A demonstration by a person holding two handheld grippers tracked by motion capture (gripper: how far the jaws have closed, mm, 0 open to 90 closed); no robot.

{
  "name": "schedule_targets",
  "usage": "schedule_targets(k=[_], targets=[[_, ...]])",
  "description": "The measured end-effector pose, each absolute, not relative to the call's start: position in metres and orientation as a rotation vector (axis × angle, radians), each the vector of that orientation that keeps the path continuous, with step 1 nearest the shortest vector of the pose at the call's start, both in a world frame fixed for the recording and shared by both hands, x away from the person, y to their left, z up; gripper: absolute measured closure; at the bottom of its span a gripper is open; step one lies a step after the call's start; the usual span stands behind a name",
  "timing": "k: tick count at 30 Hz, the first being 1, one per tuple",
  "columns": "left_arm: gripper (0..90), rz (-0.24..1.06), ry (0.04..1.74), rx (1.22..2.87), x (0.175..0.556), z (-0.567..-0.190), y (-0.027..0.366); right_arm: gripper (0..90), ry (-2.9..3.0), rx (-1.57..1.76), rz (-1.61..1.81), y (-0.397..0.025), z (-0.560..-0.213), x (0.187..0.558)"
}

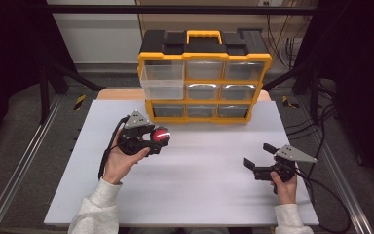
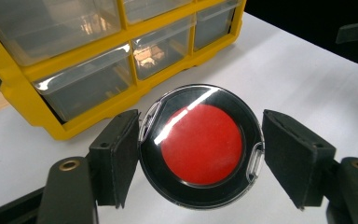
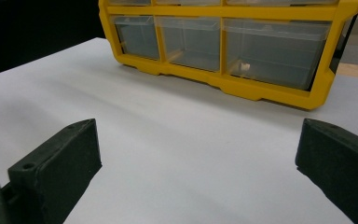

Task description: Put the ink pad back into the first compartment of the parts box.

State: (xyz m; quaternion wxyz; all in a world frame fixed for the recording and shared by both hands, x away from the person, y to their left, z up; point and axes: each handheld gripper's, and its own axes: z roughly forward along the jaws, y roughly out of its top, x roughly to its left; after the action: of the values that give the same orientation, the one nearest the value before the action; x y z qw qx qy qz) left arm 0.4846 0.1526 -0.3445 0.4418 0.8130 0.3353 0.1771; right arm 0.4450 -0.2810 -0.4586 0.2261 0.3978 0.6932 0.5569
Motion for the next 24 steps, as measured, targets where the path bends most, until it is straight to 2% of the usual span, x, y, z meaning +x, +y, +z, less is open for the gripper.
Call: schedule_targets(k=[24], targets=[[29.4, 0.478, 0.801, 1.956, 0.483, -0.307, 0.162, 0.4, 1.906, 1.099, 1.537, -0.281, -0.458, 0.445]])
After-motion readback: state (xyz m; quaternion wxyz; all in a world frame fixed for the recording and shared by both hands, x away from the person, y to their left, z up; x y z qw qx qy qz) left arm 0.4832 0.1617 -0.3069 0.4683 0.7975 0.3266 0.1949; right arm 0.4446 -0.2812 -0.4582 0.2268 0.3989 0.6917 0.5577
